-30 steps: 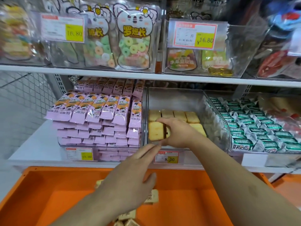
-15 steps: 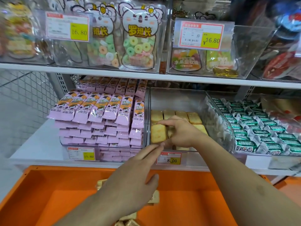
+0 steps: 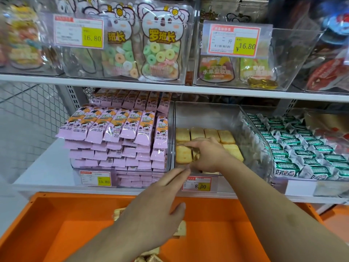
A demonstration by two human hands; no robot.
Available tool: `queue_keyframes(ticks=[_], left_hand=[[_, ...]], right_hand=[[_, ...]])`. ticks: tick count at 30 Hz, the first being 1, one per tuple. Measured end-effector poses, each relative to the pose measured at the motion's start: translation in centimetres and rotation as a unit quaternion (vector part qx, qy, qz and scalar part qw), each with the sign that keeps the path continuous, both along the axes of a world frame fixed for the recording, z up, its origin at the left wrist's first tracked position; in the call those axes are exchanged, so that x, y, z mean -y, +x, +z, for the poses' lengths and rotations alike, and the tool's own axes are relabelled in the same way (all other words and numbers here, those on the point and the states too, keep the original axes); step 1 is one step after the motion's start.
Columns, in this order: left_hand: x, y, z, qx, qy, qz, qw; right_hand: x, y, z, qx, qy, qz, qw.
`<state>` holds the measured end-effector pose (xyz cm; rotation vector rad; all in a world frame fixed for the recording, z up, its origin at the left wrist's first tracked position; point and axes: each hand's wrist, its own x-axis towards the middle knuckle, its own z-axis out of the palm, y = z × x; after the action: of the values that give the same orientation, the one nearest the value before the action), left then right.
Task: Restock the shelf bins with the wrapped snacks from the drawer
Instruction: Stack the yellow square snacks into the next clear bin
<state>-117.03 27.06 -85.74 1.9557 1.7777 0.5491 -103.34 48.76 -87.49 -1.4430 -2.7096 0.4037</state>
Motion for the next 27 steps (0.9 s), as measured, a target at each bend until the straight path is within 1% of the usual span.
queue_keyframes(ticks=[4, 6, 8, 11, 15, 17, 20, 24, 27], left_hand=[[0.0, -0.1, -0.1, -0.004, -0.002, 0.001, 1.0], [-0.1, -0.1, -0.2, -0.005, -0.001, -0.001, 1.0], [-0.1, -0.1, -0.1, -0.006, -0.004, 0.0, 1.0], [-0.1, 0.0, -0.1, -0.011, -0.008, 0.002, 1.0], [-0.1, 0.0, -0.1, -0.016, -0.011, 0.003, 1.0], [0.0, 0.0, -0.2, -0.015, -0.013, 0.001, 1.0], [0.0, -0.1, -0.1, -0.021, -0.016, -0.001, 1.0], [0.1, -0.2, 0.1, -0.029, -0.022, -0.003, 0.999], [0.1, -0.1, -0.1, -0.032, -0.021, -0.005, 0.999]], right_hand=[[-0.3, 0.2, -0.6, -0.012, -0.01, 0.018, 1.0], [-0.6, 0.6, -0.5, -0.069, -0.019, 0.029, 0.997], [-0.9, 0.9, -0.4, -0.095, -0.018, 0.054, 0.994], [-0.9, 0.9, -0.5, -0.056, -0.027, 0.078, 0.995], [-0.3, 0.6, 0.4, 0.005, -0.021, 0.058, 0.998], [0.1, 0.6, 0.7, 0.024, -0.036, 0.049, 0.998], [0.1, 0.8, 0.2, 0.017, -0.052, 0.033, 0.998], [-0.7, 2.0, 1.1, -0.02, -0.07, 0.022, 0.997], [-1.2, 3.6, 2.2, 0.001, -0.083, 0.033, 0.996]])
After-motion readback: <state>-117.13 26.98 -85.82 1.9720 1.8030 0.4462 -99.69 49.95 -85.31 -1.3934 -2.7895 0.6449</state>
